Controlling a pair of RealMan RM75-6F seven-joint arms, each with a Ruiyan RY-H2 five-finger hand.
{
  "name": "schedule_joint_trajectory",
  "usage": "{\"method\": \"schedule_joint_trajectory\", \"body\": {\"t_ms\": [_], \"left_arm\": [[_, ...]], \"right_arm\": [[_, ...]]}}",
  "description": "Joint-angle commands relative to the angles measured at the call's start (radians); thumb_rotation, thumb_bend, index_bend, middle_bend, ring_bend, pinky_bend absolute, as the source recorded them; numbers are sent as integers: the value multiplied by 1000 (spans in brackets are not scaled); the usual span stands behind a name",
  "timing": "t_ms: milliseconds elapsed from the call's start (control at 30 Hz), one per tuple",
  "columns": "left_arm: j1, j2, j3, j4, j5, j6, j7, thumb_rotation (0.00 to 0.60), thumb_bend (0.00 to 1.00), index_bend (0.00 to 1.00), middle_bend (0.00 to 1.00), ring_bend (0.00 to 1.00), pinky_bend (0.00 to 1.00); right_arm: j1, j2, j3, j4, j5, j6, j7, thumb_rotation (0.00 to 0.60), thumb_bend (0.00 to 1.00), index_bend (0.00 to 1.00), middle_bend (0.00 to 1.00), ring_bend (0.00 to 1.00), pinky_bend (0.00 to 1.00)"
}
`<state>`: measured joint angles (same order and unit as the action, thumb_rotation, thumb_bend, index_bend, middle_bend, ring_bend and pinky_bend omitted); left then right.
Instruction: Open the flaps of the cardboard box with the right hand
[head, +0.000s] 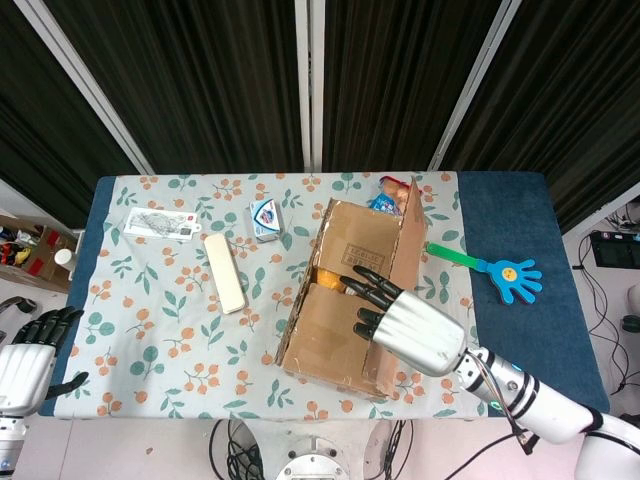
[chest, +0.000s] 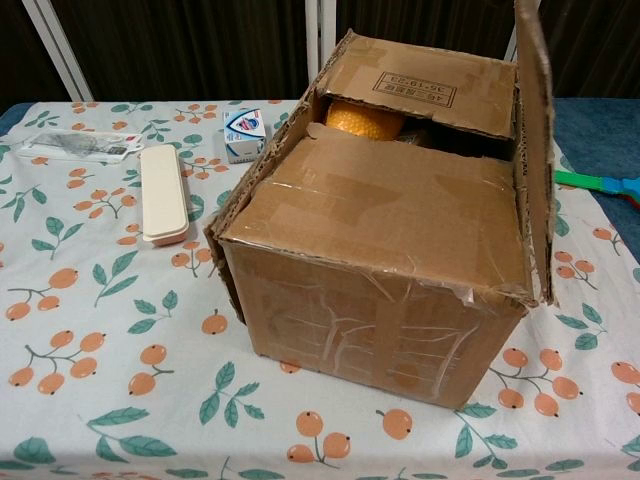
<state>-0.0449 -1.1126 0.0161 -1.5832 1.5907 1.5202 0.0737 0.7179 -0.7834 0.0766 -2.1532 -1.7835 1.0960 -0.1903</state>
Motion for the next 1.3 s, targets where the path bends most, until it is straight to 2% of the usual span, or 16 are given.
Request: {"method": "schedule_joint_trajectory", "body": {"t_ms": [33, 233, 433, 533, 667, 733, 833, 867, 933, 1033, 1100, 1200, 1300], "left_arm": [[-2, 0, 0, -4, 1, -3, 4, 600, 0, 144, 135, 139, 232], [-10, -5, 6, -8, 1, -23, 17, 600, 0, 144, 135, 139, 232], [-15, -10, 6, -9, 1, -29, 19, 600, 0, 144, 135, 139, 232], [-17, -9, 6, -13, 9, -25, 22, 600, 0, 144, 135, 139, 232], [-15, -5, 10, -24, 23, -14, 31, 600, 0, 144, 135, 139, 232], [-11, -3, 13, -29, 28, -7, 34, 600, 0, 144, 135, 139, 232], [-5, -3, 18, -30, 33, 3, 34, 600, 0, 144, 135, 139, 232], [-2, -4, 19, -29, 34, 6, 33, 600, 0, 144, 135, 139, 232], [3, -6, 22, -26, 36, 13, 29, 600, 0, 144, 135, 139, 232], [11, -9, 24, -18, 41, 28, 17, 600, 0, 144, 135, 139, 233], [16, -9, 24, -11, 43, 38, 8, 600, 0, 144, 135, 139, 232], [23, -7, 24, -2, 42, 49, -7, 600, 0, 144, 135, 139, 232], [28, -4, 24, 8, 42, 57, -22, 600, 0, 144, 135, 139, 232]], "right_arm": [[-75, 62, -43, -9, -95, 91, 39, 600, 1000, 594, 518, 21, 0], [-211, 153, -102, 17, -235, 277, 87, 600, 1000, 616, 548, 51, 0], [-348, 216, -163, 90, -281, 434, 170, 600, 1000, 616, 614, 105, 0], [-381, 207, -165, 126, -247, 459, 203, 600, 999, 613, 624, 124, 0], [-384, 162, -130, 137, -192, 453, 198, 600, 933, 586, 537, 121, 0], [-366, 135, -99, 132, -143, 413, 165, 600, 899, 519, 459, 108, 0], [-320, 85, -49, 99, -37, 317, 106, 600, 806, 267, 239, 26, 0], [-302, 69, -34, 84, 5, 277, 84, 600, 781, 198, 193, 12, 0], [-250, 28, 3, 47, 116, 171, 27, 600, 623, 29, 57, 0, 0], [-166, -61, 60, 25, 306, 39, -95, 600, 412, 0, 0, 0, 0], [-111, -155, 95, 38, 431, -6, -200, 600, 320, 0, 0, 0, 0], [-47, -307, 128, 79, 570, -4, -358, 600, 201, 0, 0, 0, 0], [0, -449, 146, 128, 655, 44, -497, 600, 143, 0, 0, 0, 0]]}}
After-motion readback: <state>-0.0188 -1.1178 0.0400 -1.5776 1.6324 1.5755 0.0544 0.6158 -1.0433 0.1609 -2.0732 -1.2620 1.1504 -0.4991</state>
